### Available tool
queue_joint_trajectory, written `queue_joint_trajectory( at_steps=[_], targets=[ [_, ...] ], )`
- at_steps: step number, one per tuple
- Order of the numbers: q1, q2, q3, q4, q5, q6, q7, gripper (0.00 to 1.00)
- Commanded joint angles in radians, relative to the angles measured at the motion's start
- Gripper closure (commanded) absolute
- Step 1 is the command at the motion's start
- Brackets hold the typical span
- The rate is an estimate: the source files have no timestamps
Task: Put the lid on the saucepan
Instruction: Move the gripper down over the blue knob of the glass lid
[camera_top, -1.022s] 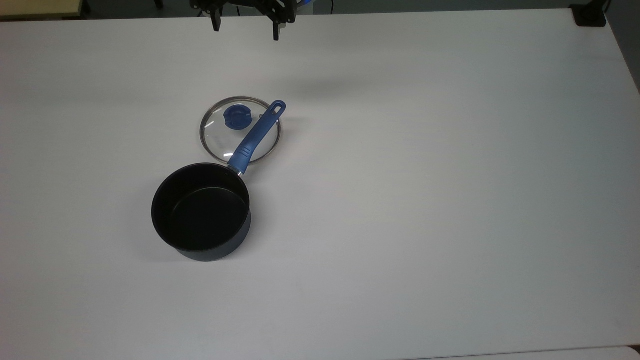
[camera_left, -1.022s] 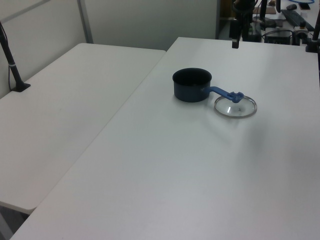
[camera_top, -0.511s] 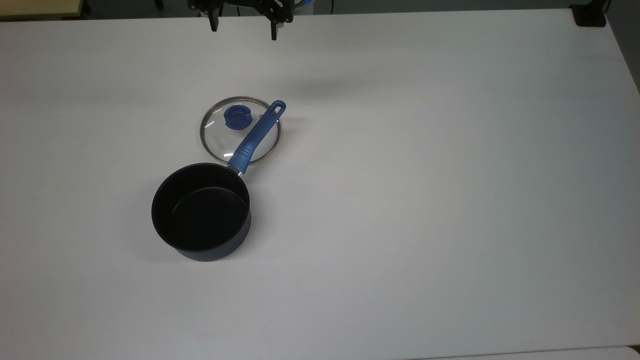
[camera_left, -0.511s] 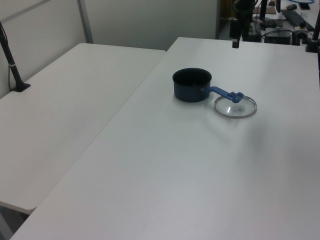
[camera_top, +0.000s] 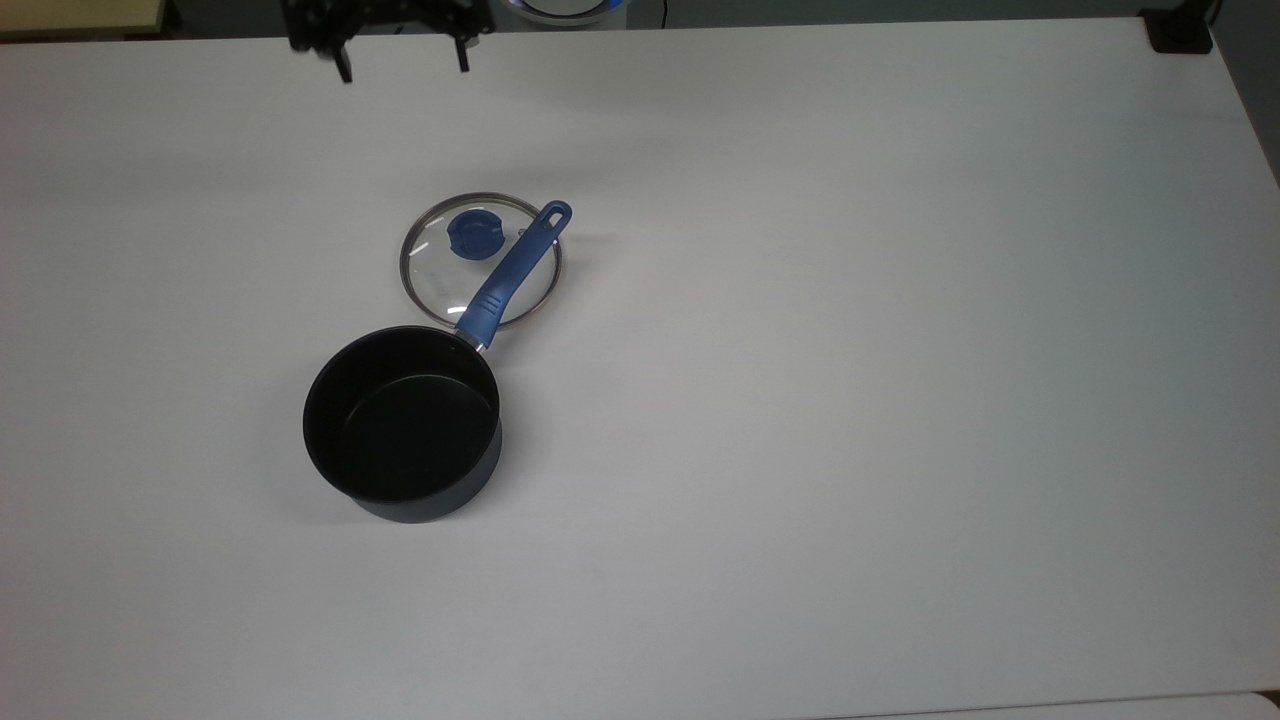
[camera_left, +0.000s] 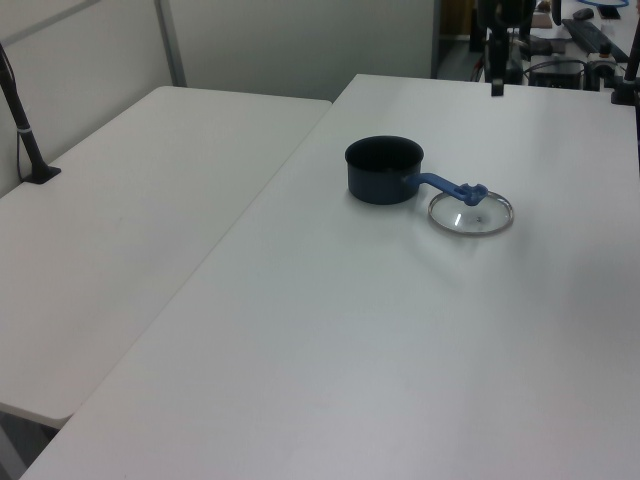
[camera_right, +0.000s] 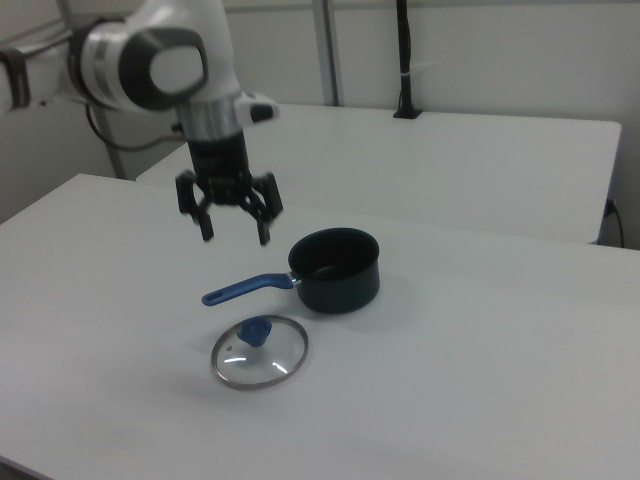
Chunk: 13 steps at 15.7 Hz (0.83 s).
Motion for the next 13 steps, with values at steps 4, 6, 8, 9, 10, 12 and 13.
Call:
queue_joint_trajectory(
  at_steps=[4,6,8,9,10,12,13],
  targets=[
    [0.027,-0.002,-0.001,-0.355,-0.077,0.329,-0.070,0.00],
    [0.027,0.023,0.001,-0.394,-0.077,0.389,-0.059,0.00],
    [0.027,0.058,0.001,-0.394,-0.077,0.419,-0.053,0.00],
    [0.025,0.063,0.001,-0.391,-0.077,0.432,-0.041,0.00],
    [0.019,0.074,0.001,-0.391,-0.071,0.452,-0.036,0.00],
    [0.013,0.094,0.001,-0.389,-0.056,0.478,-0.032,0.00],
    [0.015,0.107,0.001,-0.389,-0.047,0.484,-0.029,0.00]
  ],
)
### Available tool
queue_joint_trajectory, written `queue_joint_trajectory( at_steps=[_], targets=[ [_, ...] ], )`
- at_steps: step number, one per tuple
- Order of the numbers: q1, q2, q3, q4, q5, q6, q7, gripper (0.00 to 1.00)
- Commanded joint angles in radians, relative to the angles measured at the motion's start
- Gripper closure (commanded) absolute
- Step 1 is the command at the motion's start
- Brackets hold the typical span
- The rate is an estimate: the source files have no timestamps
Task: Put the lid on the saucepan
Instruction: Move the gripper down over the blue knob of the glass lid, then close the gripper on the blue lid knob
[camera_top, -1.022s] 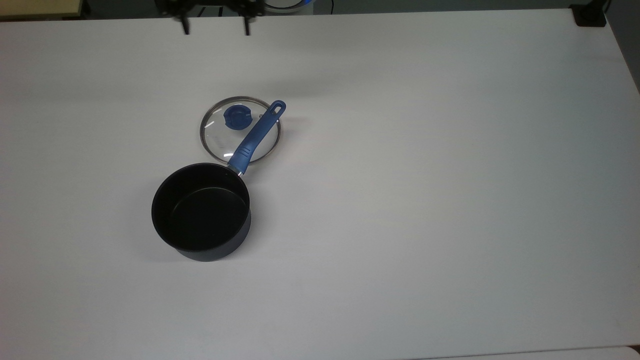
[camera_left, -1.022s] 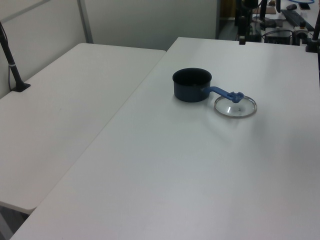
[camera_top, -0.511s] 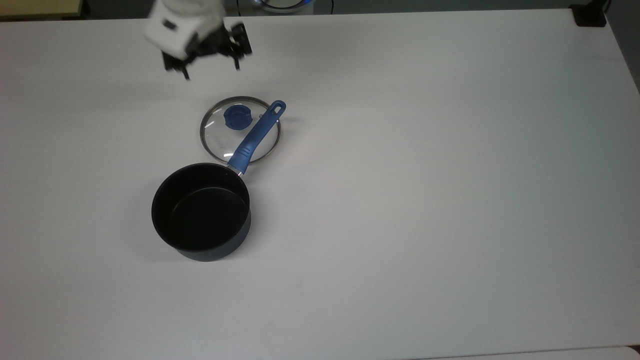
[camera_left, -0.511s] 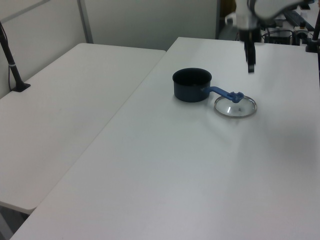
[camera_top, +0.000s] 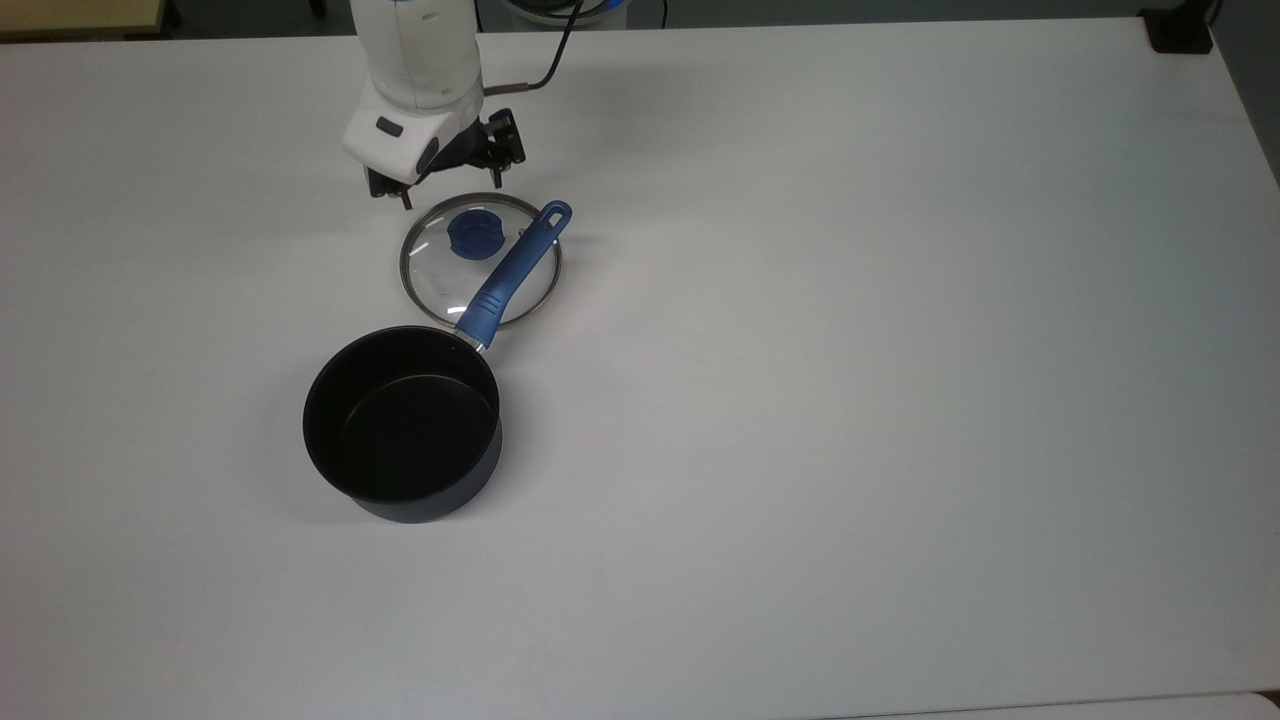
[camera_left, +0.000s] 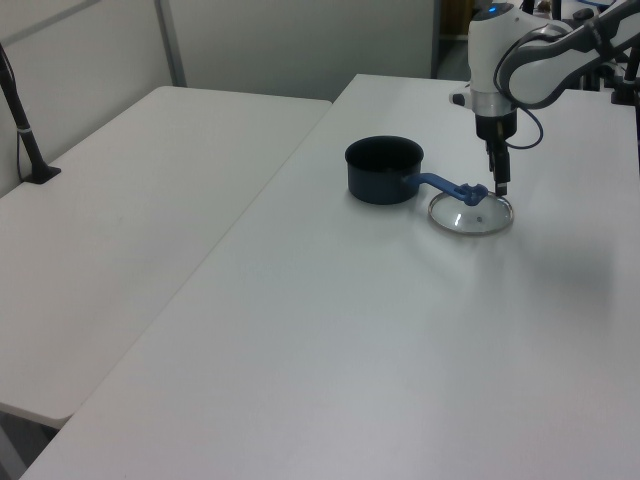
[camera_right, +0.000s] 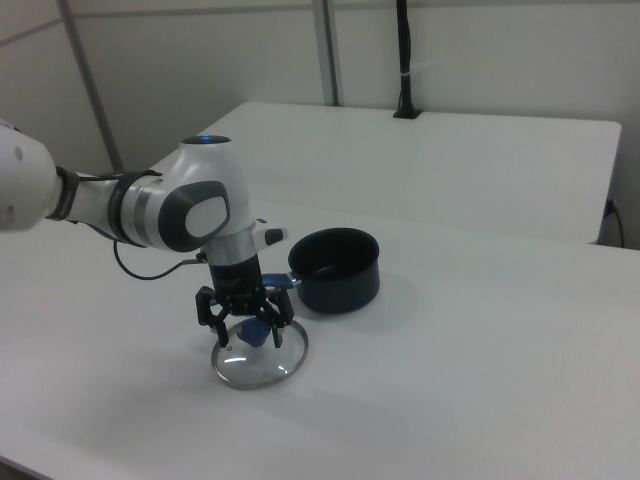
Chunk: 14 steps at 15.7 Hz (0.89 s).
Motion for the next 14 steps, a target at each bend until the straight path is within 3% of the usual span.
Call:
queue_joint_trajectory(
  at_steps=[1,5,8,14],
  targets=[
    [0.005,0.026,-0.004,-0.006,0.030,0.051,0.046,0.00],
    [0.010,0.077,0.001,0.000,0.047,0.155,0.147,0.00],
    [0.009,0.082,0.001,0.020,0.093,0.158,0.150,0.11],
    [0.012,0.083,0.014,0.035,0.097,0.158,0.152,0.14]
  ],
)
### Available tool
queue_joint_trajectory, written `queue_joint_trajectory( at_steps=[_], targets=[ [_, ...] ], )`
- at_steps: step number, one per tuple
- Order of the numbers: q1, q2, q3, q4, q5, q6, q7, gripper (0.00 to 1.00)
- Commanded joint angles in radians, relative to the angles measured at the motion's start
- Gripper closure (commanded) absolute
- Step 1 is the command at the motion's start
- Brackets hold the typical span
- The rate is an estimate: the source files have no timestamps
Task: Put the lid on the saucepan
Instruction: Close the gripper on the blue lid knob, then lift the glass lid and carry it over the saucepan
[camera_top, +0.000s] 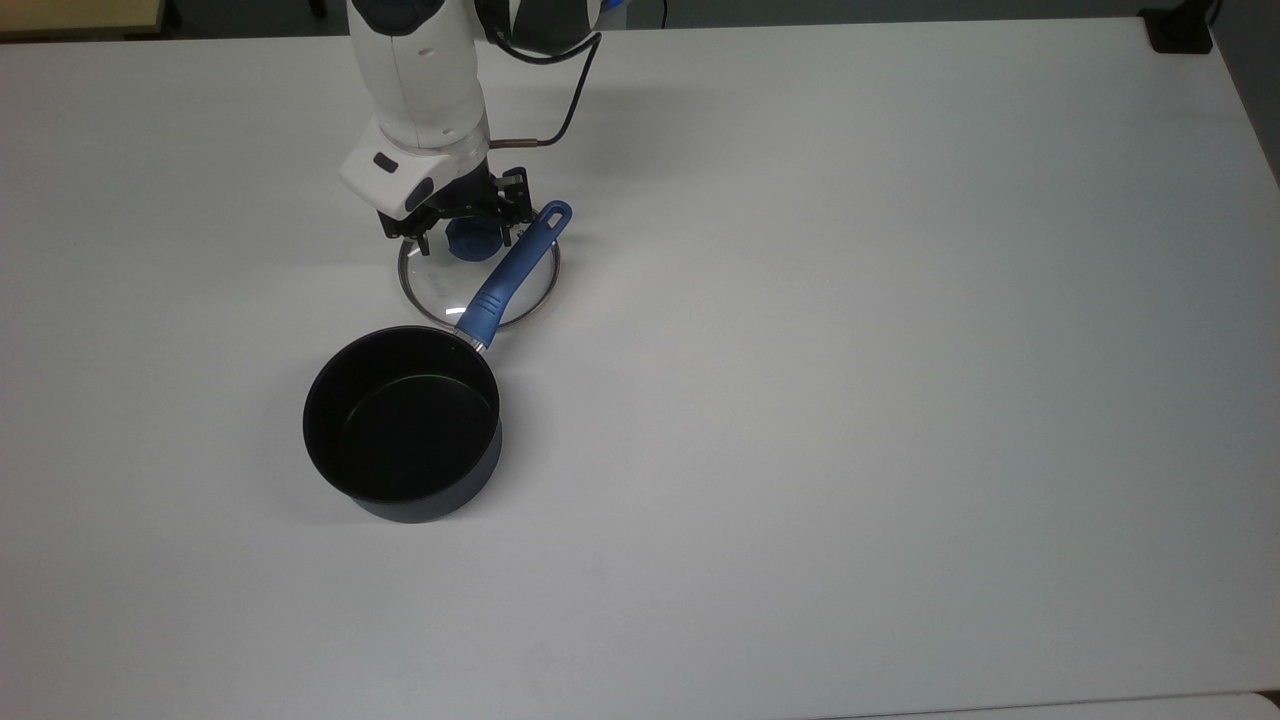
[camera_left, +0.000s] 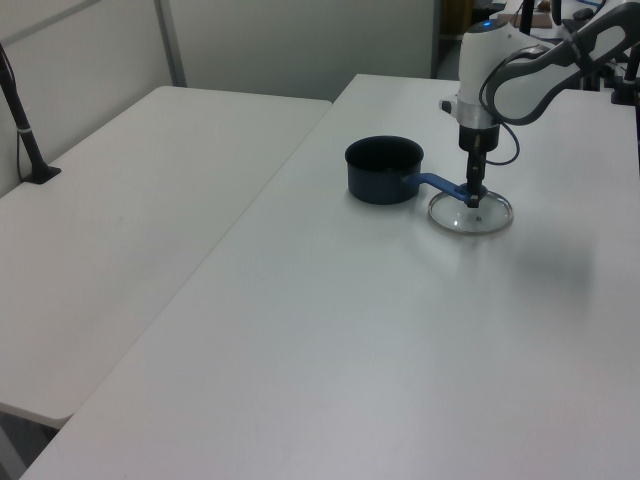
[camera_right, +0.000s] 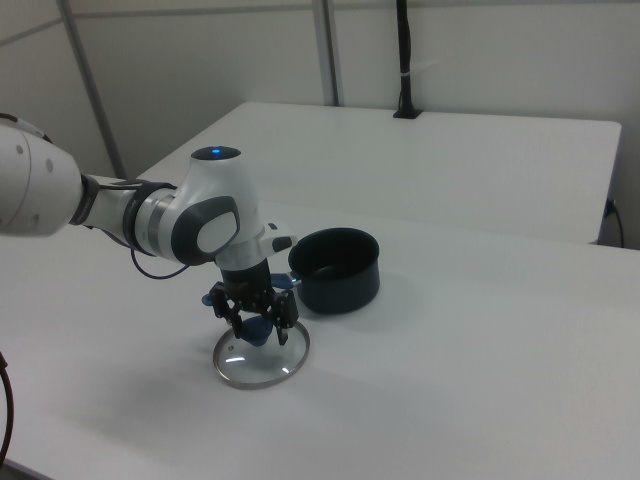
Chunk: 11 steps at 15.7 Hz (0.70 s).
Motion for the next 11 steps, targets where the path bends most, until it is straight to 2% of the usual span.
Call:
queue_joint_trajectory(
  at_steps=[1,3,7,8,11],
  targets=[
    [0.008,0.000,0.009,0.011,0.017,0.009,0.018,0.18],
    [0.008,0.009,0.015,0.025,0.017,0.009,0.017,0.29],
    [0.008,0.012,0.015,0.025,0.017,0.009,0.007,0.64],
    [0.008,0.012,0.015,0.025,0.017,0.009,0.007,0.68],
    [-0.006,0.011,0.014,0.025,0.012,-0.005,0.003,0.68]
  ],
)
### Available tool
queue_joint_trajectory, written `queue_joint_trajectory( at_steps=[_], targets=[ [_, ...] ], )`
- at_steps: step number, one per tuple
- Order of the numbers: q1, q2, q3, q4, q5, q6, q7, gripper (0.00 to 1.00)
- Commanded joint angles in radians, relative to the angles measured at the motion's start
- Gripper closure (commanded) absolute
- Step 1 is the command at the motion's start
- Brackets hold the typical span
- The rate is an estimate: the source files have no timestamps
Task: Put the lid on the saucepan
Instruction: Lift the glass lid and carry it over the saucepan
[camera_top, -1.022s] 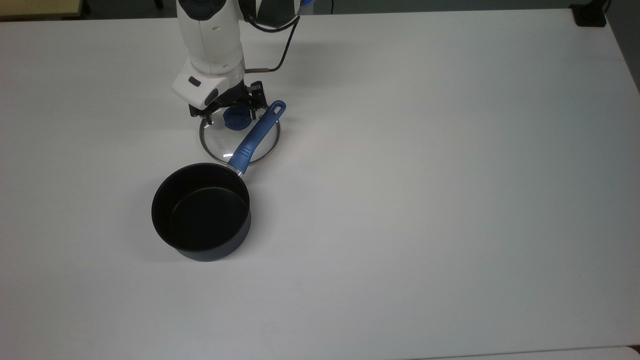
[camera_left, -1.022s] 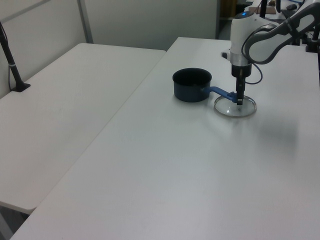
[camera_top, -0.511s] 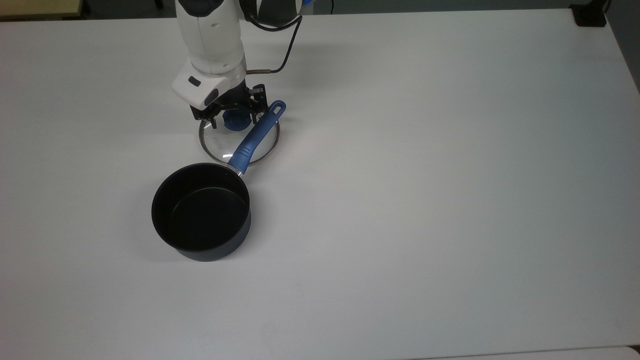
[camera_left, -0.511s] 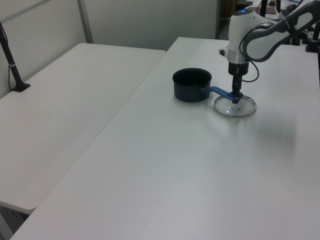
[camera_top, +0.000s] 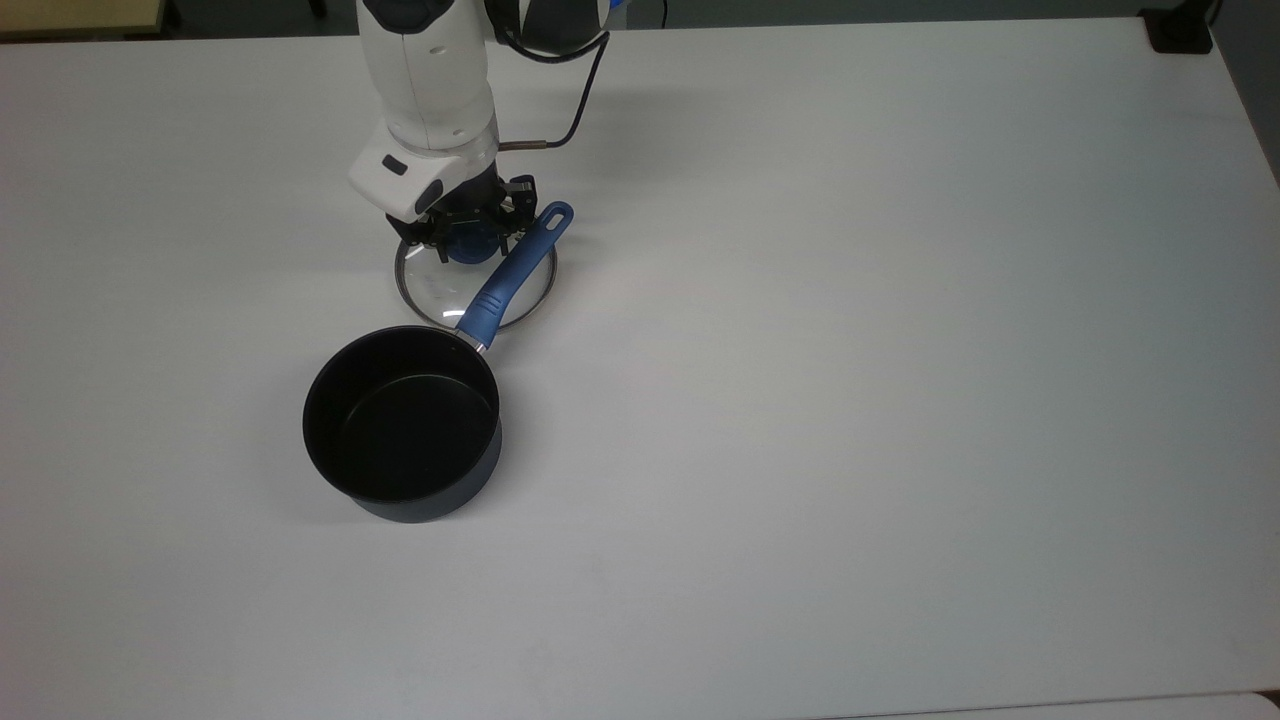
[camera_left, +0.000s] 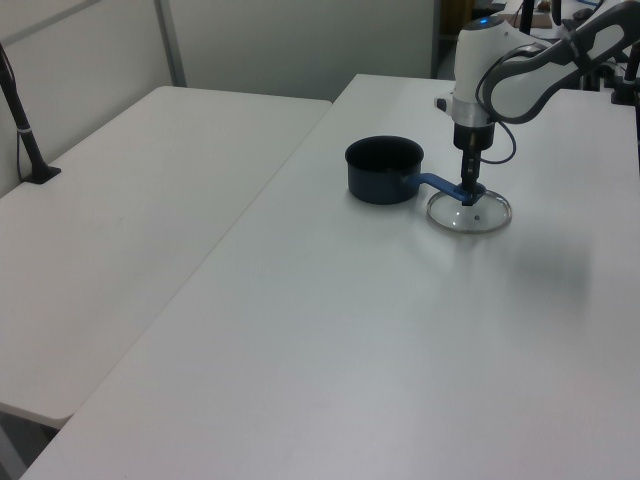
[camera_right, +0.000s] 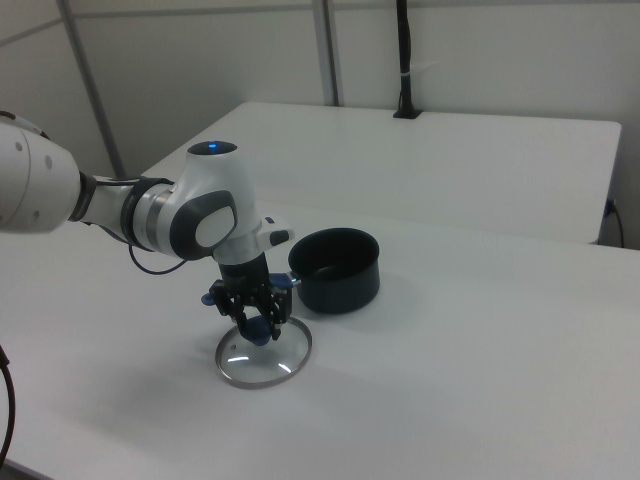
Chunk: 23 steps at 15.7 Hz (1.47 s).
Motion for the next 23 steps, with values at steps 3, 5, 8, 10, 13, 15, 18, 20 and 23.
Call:
queue_joint_trajectory(
  at_steps=[3,5,8,10,13,15,18,20,23],
  targets=[
    [-0.043,-0.008,-0.013,0.014,0.001,-0.068,-0.045,0.68],
    [-0.078,-0.014,-0.013,0.045,0.001,-0.121,-0.066,0.68],
    [-0.127,-0.011,-0.013,0.152,0.001,-0.207,-0.062,0.68],
    [-0.138,-0.003,-0.013,0.232,0.004,-0.261,-0.053,0.67],
    [-0.144,0.038,-0.013,0.383,0.016,-0.321,0.007,0.67],
    [-0.138,0.085,-0.013,0.494,0.029,-0.353,0.080,0.67],
    [-0.108,0.170,-0.013,0.646,0.055,-0.390,0.191,0.67],
    [-0.095,0.219,-0.008,0.709,0.056,-0.376,0.278,0.67],
    [-0.080,0.277,-0.001,0.754,0.055,-0.315,0.341,0.66]
  ],
)
